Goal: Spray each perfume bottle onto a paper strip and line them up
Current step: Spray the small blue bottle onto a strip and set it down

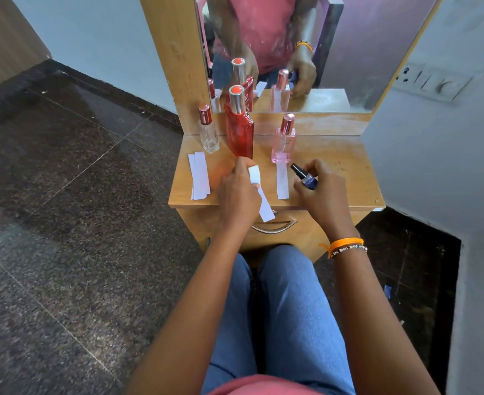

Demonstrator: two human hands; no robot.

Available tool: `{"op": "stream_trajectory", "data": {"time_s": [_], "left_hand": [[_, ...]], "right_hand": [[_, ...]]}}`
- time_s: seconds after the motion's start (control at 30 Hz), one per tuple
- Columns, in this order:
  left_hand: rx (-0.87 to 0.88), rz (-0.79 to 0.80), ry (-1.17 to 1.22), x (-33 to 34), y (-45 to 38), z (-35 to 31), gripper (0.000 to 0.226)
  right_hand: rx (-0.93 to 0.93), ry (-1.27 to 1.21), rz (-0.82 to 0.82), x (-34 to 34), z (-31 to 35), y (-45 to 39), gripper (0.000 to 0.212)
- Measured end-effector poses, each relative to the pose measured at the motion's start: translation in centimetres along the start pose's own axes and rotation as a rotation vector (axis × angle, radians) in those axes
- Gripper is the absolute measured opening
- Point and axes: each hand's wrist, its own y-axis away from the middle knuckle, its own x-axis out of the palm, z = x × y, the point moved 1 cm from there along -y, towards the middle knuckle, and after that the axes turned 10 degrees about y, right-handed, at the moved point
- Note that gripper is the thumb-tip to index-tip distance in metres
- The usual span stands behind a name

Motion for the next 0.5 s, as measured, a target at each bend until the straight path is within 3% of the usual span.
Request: {"op": "stream_trajectory", "data": {"time_s": [0.1, 0.27, 0.5], "left_hand": [[-0.06, -0.01, 0.16, -0.5, 0.2, -0.3, 0.041], [-0.138, -0.007, 0.332, -1.3, 0.1, -0.2, 0.022], [-0.182, 0.024, 0.506, -1.5, 0.6, -0.3, 0.011]], "right_hand": [[-0.027, 0.043, 0.016, 0.2, -0.3, 0.0, 0.014], [-0.011, 0.047, 0.054, 0.3, -0.5, 0.0, 0.016], [0.087, -0.221, 0.091, -1.4, -0.9, 0.0, 0.013]]}}
